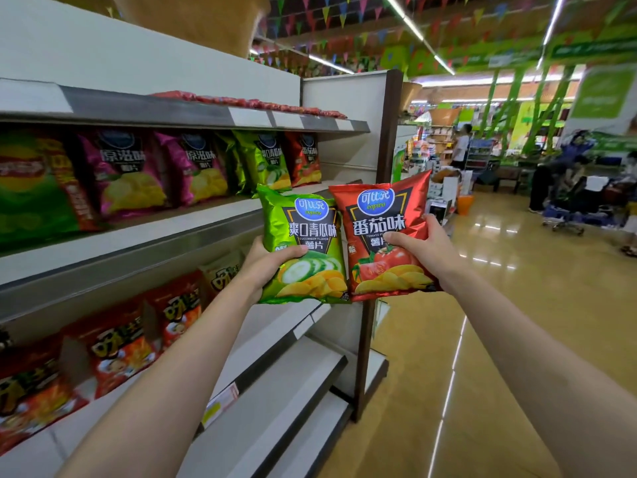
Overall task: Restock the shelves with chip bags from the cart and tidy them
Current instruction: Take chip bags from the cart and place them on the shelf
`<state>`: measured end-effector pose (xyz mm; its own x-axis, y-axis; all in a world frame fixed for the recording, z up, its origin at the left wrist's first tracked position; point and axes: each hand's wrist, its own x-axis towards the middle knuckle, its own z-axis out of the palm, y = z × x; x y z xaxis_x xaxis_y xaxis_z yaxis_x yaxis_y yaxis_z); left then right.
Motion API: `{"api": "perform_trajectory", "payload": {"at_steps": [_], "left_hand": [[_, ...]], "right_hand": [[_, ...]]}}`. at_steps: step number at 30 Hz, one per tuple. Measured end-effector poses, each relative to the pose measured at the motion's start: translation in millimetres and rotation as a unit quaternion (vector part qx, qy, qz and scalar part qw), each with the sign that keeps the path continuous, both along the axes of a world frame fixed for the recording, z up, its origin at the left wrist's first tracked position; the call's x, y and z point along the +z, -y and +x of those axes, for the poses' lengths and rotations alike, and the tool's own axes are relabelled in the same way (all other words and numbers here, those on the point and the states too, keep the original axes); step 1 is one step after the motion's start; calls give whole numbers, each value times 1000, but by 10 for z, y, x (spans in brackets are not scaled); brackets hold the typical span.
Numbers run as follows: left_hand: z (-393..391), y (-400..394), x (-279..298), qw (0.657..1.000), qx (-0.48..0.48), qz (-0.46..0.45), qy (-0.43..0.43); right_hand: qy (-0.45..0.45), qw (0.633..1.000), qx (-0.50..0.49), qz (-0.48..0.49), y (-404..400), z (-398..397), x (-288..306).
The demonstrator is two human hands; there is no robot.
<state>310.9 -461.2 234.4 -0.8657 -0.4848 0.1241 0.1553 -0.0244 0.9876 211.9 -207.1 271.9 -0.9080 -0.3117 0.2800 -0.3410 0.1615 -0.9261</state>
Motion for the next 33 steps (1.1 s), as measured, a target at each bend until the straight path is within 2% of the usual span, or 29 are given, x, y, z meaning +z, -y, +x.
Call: {"api": "perform_trajectory", "payload": {"at_steps": [8,13,23,33], "left_hand": [[-324,154,1,1000,24,-1,20],[-497,200,76,997,74,-8,16],[-874,27,206,981,193,9,-10],[-1373,-373,88,964,264,31,-15]], "right_hand": [[8,1000,24,-8,186,-491,-53],[2,998,56,-9,348,-940,-49],[-8,983,181,-1,688,-1928,101],[-15,965,262,21,666,-2692,76]]}}
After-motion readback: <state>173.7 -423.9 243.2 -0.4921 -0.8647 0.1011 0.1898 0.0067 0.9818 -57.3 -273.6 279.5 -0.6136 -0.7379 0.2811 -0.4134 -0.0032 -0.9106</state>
